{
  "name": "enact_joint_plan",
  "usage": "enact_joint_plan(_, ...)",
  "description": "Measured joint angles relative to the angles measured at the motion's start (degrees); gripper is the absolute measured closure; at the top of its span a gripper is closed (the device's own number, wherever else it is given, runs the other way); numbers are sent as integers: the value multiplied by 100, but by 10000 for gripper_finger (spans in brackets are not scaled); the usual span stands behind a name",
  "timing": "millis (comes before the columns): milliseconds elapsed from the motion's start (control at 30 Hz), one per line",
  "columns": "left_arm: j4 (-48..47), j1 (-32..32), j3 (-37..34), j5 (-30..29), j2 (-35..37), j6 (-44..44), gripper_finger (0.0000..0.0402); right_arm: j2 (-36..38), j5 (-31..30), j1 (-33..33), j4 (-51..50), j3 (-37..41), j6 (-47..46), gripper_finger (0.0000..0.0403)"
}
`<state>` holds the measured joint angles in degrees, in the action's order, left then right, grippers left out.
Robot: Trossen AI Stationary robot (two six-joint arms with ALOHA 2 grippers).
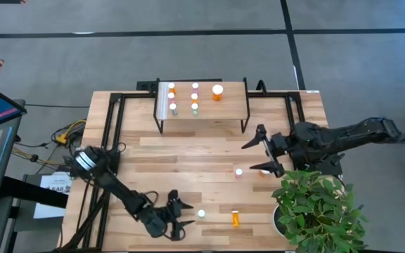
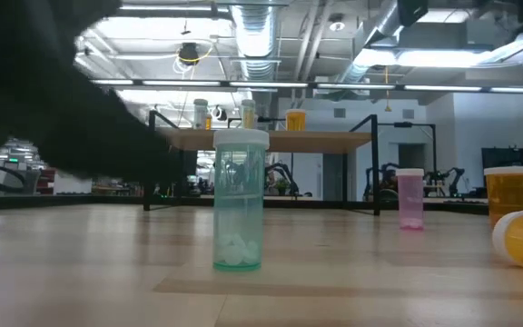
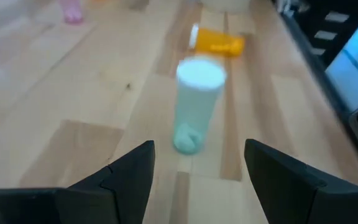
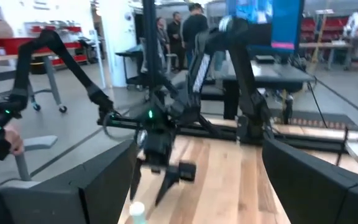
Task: Pick and place medicine bottles onto shelf by color
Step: Put the blue pill bottle on the shelf
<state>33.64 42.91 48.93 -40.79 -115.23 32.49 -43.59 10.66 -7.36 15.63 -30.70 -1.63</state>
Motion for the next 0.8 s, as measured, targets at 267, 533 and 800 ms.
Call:
enact_joint_plan(267, 63, -249, 532, 16, -678, 174, 164, 56, 0, -207, -20, 1, 98, 34)
enact_joint_plan(533, 73, -415, 592, 252, -683, 209, 205, 47, 0, -201, -60, 1, 167, 34)
enact_joint_plan(800, 36, -414, 590, 366, -683, 214, 289, -62, -1, -203, -64, 1, 60, 34)
